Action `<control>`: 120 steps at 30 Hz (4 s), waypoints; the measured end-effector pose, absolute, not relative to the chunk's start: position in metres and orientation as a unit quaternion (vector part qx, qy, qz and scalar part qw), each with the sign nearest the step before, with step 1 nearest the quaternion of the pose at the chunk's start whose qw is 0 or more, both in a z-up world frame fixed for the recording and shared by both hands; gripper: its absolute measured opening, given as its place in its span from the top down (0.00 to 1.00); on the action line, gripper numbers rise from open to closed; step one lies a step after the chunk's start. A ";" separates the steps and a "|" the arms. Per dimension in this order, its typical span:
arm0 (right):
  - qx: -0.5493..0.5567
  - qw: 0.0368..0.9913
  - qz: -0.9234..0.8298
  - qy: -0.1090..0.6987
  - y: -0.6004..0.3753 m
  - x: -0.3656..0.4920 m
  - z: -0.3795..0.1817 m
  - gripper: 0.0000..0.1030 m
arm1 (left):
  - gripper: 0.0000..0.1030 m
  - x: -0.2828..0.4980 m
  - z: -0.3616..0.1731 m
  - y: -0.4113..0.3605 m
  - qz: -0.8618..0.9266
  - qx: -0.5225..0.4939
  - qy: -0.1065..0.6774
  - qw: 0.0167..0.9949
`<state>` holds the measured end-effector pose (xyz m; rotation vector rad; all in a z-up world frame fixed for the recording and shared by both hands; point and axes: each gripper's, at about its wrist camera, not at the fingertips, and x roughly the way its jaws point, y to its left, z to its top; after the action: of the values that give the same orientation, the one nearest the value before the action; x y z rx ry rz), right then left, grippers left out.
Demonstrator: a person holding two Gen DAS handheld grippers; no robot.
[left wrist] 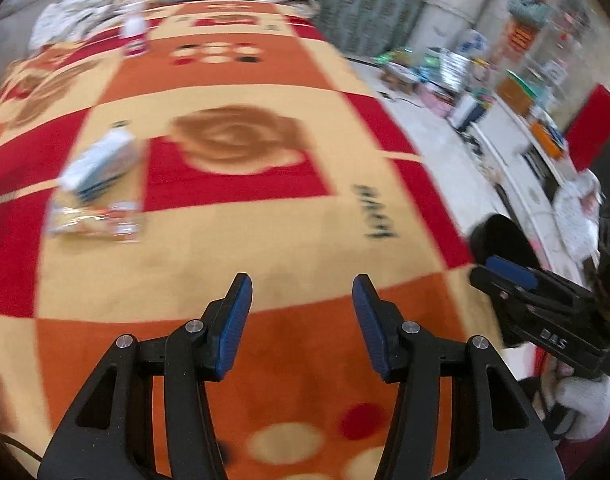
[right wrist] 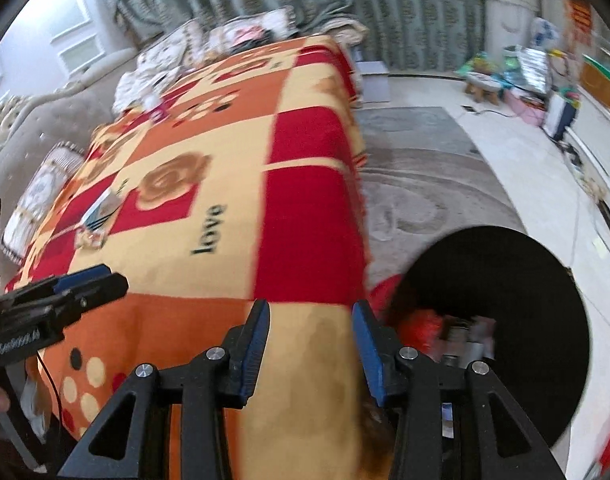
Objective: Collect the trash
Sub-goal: 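Move both tools back over the snack wrapper and white carton, then grasp the orange snack wrapper with the left tool while the right tool grasps the white carton, then carry the snack wrapper and white carton with both tools over the bin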
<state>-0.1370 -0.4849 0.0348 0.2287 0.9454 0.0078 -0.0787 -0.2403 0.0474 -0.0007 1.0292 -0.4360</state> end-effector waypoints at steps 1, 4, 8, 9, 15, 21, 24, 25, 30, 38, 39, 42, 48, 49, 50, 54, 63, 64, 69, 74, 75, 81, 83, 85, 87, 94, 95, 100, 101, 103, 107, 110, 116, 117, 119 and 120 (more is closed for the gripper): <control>0.107 0.883 0.010 0.456 -0.477 -0.133 0.034 0.60 | 0.51 -0.074 0.047 -0.228 -0.197 -0.003 0.488 0.851; 0.097 0.880 0.036 0.464 -0.450 -0.121 0.030 0.59 | 0.51 -0.057 0.047 -0.187 -0.156 -0.019 0.486 0.860; 0.080 0.876 0.065 0.472 -0.418 -0.105 0.029 0.58 | 0.51 -0.033 0.048 -0.140 -0.110 -0.034 0.480 0.870; 0.075 0.875 0.072 0.473 -0.410 -0.101 0.028 0.57 | 0.51 -0.027 0.047 -0.127 -0.097 -0.037 0.477 0.872; 0.061 0.871 0.099 0.478 -0.380 -0.087 0.028 0.54 | 0.51 0.017 0.036 -0.072 -0.028 -0.057 0.478 0.876; 0.056 0.870 0.098 0.480 -0.377 -0.080 0.029 0.51 | 0.52 0.021 0.024 -0.082 -0.055 -0.037 0.489 0.870; 0.060 0.869 0.090 0.482 -0.383 -0.079 0.028 0.51 | 0.52 0.004 0.024 -0.103 -0.111 -0.045 0.497 0.860; 0.063 0.869 0.087 0.483 -0.385 -0.078 0.027 0.51 | 0.52 -0.002 0.024 -0.110 -0.124 -0.043 0.499 0.857; 0.074 0.869 0.073 0.484 -0.393 -0.075 0.027 0.50 | 0.52 -0.032 0.026 -0.157 -0.210 -0.042 0.508 0.834; 0.077 0.871 0.062 0.481 -0.400 -0.082 0.031 0.44 | 0.49 -0.050 0.050 -0.188 -0.269 -0.004 0.480 0.835; 0.079 0.871 0.060 0.481 -0.403 -0.083 0.031 0.44 | 0.47 -0.048 0.052 -0.191 -0.271 0.002 0.476 0.837; 0.090 0.870 0.055 0.481 -0.410 -0.086 0.030 0.44 | 0.43 -0.041 0.052 -0.202 -0.279 0.023 0.466 0.839; 0.094 0.871 0.054 0.478 -0.415 -0.089 0.032 0.43 | 0.43 -0.033 0.037 -0.243 -0.288 0.106 0.469 0.828; 0.094 0.872 0.053 0.477 -0.415 -0.089 0.032 0.43 | 0.43 -0.031 0.034 -0.247 -0.283 0.115 0.472 0.827; 0.094 0.872 0.053 0.477 -0.416 -0.089 0.033 0.43 | 0.45 -0.028 0.030 -0.250 -0.281 0.115 0.479 0.823; 0.099 0.872 0.053 0.477 -0.416 -0.085 0.033 0.43 | 0.85 -0.021 0.023 -0.244 -0.280 0.088 0.502 0.813; 0.084 0.868 0.094 0.480 -0.381 -0.063 0.031 0.43 | 0.86 -0.020 0.061 -0.147 -0.220 -0.007 0.477 0.851; 0.081 0.867 0.101 0.480 -0.374 -0.060 0.030 0.43 | 0.86 -0.019 0.065 -0.134 -0.208 -0.013 0.472 0.857; 0.073 0.862 0.137 0.483 -0.337 -0.040 0.027 0.43 | 0.86 0.007 0.065 -0.081 -0.137 -0.043 0.467 0.872; 0.077 0.858 0.167 0.480 -0.304 -0.014 0.032 0.43 | 0.86 0.018 0.054 -0.053 -0.105 -0.077 0.473 0.871; 0.085 0.857 0.172 0.478 -0.297 -0.006 0.035 0.42 | 0.86 0.016 0.055 -0.049 -0.103 -0.080 0.471 0.872; 0.110 0.846 0.194 0.484 -0.250 0.038 0.041 0.39 | 0.86 -0.001 0.056 -0.017 -0.084 -0.089 0.469 0.875; 0.114 0.843 0.192 0.490 -0.233 0.053 0.039 0.39 | 0.86 -0.003 0.057 -0.009 -0.081 -0.100 0.469 0.874; 0.114 0.839 0.183 0.499 -0.218 0.067 0.035 0.39 | 0.86 -0.005 0.058 -0.003 -0.080 -0.108 0.467 0.874; 0.107 0.836 0.170 0.510 -0.205 0.080 0.030 0.39 | 0.86 -0.007 0.059 0.000 -0.082 -0.114 0.466 0.873; 0.065 0.844 0.150 0.510 -0.189 0.093 0.017 0.57 | 0.86 -0.013 0.059 0.002 -0.095 -0.120 0.463 0.873; 0.065 0.845 0.154 0.508 -0.193 0.091 0.018 0.60 | 0.86 -0.014 0.059 0.000 -0.097 -0.121 0.463 0.873; 0.044 0.849 0.177 0.496 -0.208 0.069 0.029 0.66 | 0.86 -0.021 0.063 -0.015 -0.115 -0.124 0.458 0.873; 0.038 0.849 0.181 0.494 -0.210 0.063 0.032 0.67 | 0.86 -0.023 0.064 -0.020 -0.119 -0.124 0.458 0.872; 0.027 0.854 0.186 0.485 -0.216 0.046 0.040 0.67 | 0.86 -0.027 0.065 -0.032 -0.129 -0.119 0.457 0.872; 0.028 0.856 0.189 0.480 -0.234 0.020 0.047 0.67 | 0.86 -0.036 0.067 -0.053 -0.142 -0.115 0.460 0.869; 0.020 0.858 0.187 0.478 -0.247 -0.002 0.051 0.67 | 0.86 -0.046 0.069 -0.067 -0.150 -0.107 0.459 0.869; 0.034 0.862 0.172 0.475 -0.279 -0.041 0.053 0.67 | 0.86 -0.062 0.068 -0.103 -0.167 -0.090 0.462 0.866; 0.034 0.863 0.169 0.475 -0.283 -0.045 0.053 0.67 | 0.86 -0.065 0.068 -0.110 -0.168 -0.083 0.461 0.867; 0.031 0.864 0.162 0.476 -0.292 -0.054 0.053 0.67 | 0.86 -0.070 0.069 -0.121 -0.172 -0.075 0.459 0.868; 0.032 0.865 0.159 0.476 -0.297 -0.058 0.053 0.67 | 0.86 -0.072 0.070 -0.126 -0.175 -0.073 0.459 0.868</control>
<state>-0.0583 -0.2968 0.0529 0.0671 0.9969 0.3328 -0.0716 -0.1263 0.0699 -0.1519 0.9606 -0.3671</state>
